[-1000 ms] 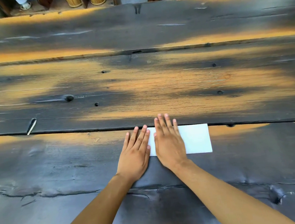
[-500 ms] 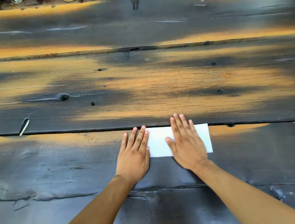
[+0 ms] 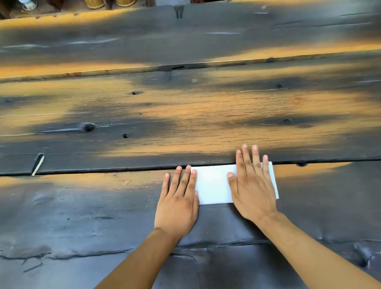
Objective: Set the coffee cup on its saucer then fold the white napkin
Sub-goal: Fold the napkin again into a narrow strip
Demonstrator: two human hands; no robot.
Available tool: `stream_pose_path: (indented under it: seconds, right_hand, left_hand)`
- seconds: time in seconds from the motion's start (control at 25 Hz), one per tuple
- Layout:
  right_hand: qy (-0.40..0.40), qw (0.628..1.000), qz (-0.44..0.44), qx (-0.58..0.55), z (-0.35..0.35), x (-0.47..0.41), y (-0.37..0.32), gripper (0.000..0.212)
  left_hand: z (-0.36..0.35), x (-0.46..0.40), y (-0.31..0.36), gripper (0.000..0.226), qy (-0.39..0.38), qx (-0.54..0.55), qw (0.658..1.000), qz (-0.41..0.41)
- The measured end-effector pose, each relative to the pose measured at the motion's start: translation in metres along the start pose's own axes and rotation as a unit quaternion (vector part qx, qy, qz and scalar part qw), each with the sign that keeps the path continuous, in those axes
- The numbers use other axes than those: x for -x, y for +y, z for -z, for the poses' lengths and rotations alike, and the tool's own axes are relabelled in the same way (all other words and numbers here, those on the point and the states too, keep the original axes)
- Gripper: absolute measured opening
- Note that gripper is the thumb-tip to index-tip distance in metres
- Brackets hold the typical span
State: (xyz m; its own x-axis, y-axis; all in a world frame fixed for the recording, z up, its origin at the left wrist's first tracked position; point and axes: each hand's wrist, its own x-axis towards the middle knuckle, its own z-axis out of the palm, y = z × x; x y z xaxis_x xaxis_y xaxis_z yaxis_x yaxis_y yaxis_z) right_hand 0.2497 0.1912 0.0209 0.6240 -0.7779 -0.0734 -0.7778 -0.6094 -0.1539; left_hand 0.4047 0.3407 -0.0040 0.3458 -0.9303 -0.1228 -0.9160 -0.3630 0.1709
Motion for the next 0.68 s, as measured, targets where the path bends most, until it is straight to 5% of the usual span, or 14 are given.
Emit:
stream_pose_path:
  seconds: [0.16,0.32,0.68]
  right_hand:
    - [-0.04,0.995,0.08,-0.046,-0.019,-0.007,-0.065,0.063]
    - [-0.056,0.993,0.097,0.019,-0.025,-0.005,-0.026,0.067]
    - [-0.061,0.997,-0.031,0.02,-0.011,0.009,0.078,0.076]
  left_hand:
    - [-0.001,0.0,-0.001,0.058,-0.003,0.003,1.0,-0.002]
    - [0.001,-0.002,0.0,0.059,0.001,0.006,1.0,-0.003]
    - [0.008,-0.001,0.002,0.059,-0.022,0.014,1.0,-0.004]
